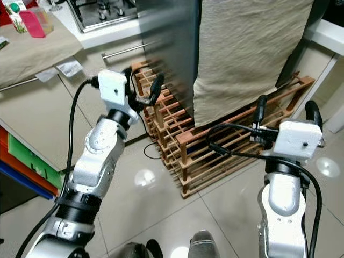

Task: Restocking fridge

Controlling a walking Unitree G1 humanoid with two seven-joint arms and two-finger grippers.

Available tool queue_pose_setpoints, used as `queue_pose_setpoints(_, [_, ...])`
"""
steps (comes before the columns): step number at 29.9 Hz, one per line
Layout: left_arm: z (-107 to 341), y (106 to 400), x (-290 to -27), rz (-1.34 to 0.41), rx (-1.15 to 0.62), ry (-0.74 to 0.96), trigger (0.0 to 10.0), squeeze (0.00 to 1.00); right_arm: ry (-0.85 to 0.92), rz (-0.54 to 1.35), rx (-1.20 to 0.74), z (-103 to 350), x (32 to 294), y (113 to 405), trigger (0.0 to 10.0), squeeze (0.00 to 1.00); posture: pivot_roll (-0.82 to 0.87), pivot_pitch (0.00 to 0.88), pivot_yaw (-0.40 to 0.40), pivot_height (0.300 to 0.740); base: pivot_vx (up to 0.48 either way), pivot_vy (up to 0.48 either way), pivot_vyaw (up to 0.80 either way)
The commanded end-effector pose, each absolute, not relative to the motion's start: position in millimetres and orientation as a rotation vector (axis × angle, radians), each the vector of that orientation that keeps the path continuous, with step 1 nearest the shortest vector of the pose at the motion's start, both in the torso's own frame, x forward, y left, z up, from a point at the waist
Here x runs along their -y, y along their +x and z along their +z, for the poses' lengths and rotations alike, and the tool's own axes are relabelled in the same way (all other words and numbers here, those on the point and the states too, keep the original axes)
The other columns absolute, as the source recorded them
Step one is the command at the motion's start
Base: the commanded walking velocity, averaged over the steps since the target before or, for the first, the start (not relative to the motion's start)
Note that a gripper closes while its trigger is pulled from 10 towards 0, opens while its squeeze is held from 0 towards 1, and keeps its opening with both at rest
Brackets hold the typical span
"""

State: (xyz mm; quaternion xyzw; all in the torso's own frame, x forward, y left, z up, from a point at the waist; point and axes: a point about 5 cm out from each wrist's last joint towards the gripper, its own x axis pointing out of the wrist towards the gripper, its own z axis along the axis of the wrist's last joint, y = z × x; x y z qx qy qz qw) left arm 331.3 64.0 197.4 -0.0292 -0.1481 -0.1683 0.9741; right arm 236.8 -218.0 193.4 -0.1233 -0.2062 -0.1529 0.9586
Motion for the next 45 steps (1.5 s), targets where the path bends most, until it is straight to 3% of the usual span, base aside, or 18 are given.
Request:
queue_pose_setpoints(1, [204, 334, -62, -0.341, 0.318, -0.067, 10.0, 0.00, -0.256, -0.301, 0.412, 193, 218, 242, 10.0, 0.00, -0.31, 0.067, 0.147, 0.723, 0.000, 0.000, 0.00])
queue_pose_setpoints(9, [206, 344, -64, -0.367, 0.298, -0.100, 10.0, 0.00, -0.237, -0.303, 0.425, 196, 215, 250, 10.0, 0.00, -0.32, 0.046, 0.153, 0.723, 0.000, 0.000, 0.00])
queue_pose_setpoints(15, [205, 344, -64, -0.384, 0.291, -0.119, 10.0, 0.00, -0.231, -0.283, 0.399, 190, 211, 253, 10.0, 0.00, -0.31, 0.053, 0.148, 0.723, 0.000, 0.000, -0.71])
queue_pose_setpoints(37, [214, 354, -69, -0.380, 0.311, -0.109, 10.0, 0.00, -0.232, -0.260, 0.384, 185, 211, 263, 10.0, 0.00, -0.28, 0.060, 0.138, 0.723, 0.000, 0.478, -0.74])
queue_pose_setpoints(42, [210, 354, -60, -0.404, 0.286, -0.079, 10.0, 0.00, -0.230, -0.256, 0.385, 183, 209, 263, 10.0, 0.00, -0.29, 0.058, 0.139, 0.723, 0.000, 0.000, -0.74])
queue_pose_setpoints(45, [181, 354, -68, -0.391, 0.134, -0.208, 10.0, 0.00, -0.278, -0.227, 0.328, 176, 206, 267, 10.0, 0.00, -0.30, 0.061, 0.138, 0.723, 0.000, 0.000, -0.75])
